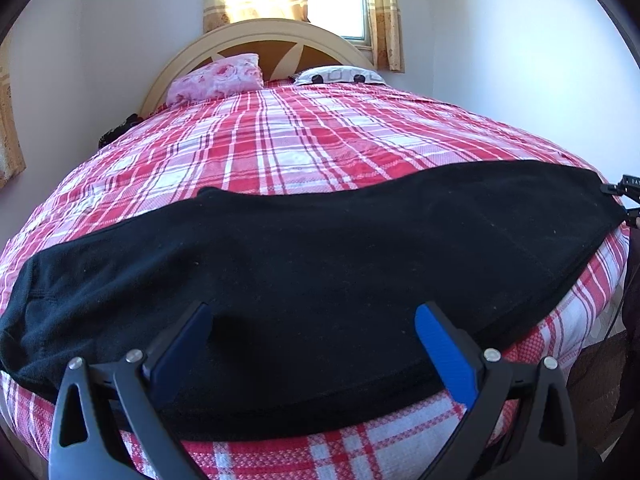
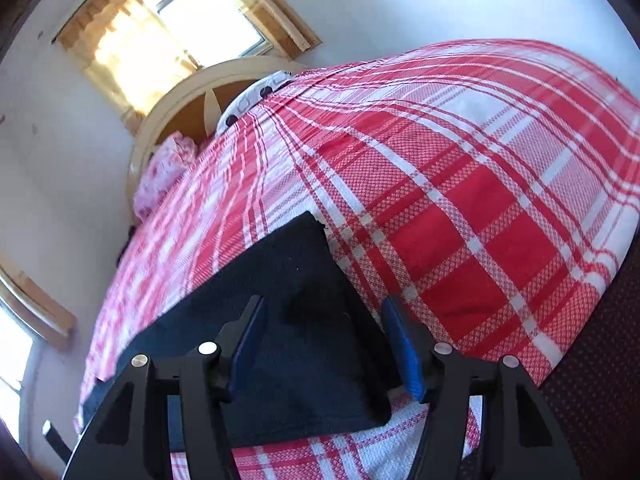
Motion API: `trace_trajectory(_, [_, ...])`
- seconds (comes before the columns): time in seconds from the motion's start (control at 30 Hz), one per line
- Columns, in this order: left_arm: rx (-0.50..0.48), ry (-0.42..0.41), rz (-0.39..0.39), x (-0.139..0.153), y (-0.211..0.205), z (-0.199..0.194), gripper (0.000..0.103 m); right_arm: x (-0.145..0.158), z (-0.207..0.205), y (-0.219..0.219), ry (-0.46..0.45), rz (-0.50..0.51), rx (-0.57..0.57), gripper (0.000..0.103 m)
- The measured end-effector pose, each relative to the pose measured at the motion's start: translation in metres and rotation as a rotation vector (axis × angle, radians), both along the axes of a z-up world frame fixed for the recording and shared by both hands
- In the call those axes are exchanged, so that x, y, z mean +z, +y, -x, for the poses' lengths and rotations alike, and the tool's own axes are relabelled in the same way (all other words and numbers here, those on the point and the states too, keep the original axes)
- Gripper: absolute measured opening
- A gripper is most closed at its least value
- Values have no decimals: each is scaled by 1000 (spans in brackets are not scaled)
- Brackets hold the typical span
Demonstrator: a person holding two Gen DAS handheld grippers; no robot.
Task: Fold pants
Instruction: 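Grasp the pant leg cuff with the right gripper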
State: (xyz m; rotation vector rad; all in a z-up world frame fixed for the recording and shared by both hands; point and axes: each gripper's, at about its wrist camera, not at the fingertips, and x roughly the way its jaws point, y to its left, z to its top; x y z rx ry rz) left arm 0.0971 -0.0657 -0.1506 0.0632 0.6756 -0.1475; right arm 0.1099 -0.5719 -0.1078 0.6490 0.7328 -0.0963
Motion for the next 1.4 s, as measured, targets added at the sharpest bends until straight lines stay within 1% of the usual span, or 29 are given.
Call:
trace_trajectory(0.03, [9,0,7,-1,3,0,103,0,0,0,4,8,-5,41])
trace_trajectory(0.07, [19,0,14,-1,6,0,103,-1,-1,-2,9,5,-15,33])
trace_trajectory(0.1, [25,-1,19,-1,8,-1,103,-4,1,-8,7,-27,-26,23])
trace_trajectory(0.13, [34,-2,23,-1,11,-1,103,-7,3,-15,-8,-84,-23,17])
trace_trajectory(0.2, [42,-2,29,-1,15,0,103,-9,8,-22,-30,-151,-12,13])
trace_trajectory(0.4, [44,-5,26,-3,17,1,103,-3,8,-11,-66,-144,29,11])
trace_trajectory(0.47, [43,-5,27,-3,16,2,103,-4,5,-11,-52,-122,18,11])
trace_trajectory(0.53, [43,-6,25,-3,17,1,103,-7,4,-16,-59,-149,-6,17])
trace_trajectory(0.6, [43,-6,26,-3,17,1,103,-10,3,-23,-36,-155,-41,30])
trace_trajectory(0.7, [44,-9,27,-3,17,2,103,-10,2,-22,-46,-151,-20,33])
trace_trajectory(0.73, [44,-9,27,-3,17,3,103,-10,0,-20,-46,-152,-1,38])
trace_trajectory(0.8, [44,-10,26,-3,17,3,103,-10,-2,-17,-60,-158,25,39])
trace_trajectory(0.83, [44,-9,27,-3,17,3,103,-10,-4,-16,-54,-154,41,36])
trace_trajectory(0.87, [44,-10,28,-3,17,3,103,-10,-5,-14,-47,-150,53,29])
trace_trajectory(0.9, [43,-10,29,-3,17,3,103,-9,-7,-12,-36,-135,51,12])
trace_trajectory(0.97, [42,-11,31,-3,17,3,103,-10,-7,-11,-34,-138,48,12])
trace_trajectory(1.17, [55,-14,71,0,29,6,103,11,8,4,-102,-78,43,11])
trace_trajectory(1.27, [66,-13,94,1,36,6,103,34,16,28,-141,-14,68,11])
trace_trajectory(1.4, [83,-10,130,2,46,7,103,58,22,62,-169,69,103,11])
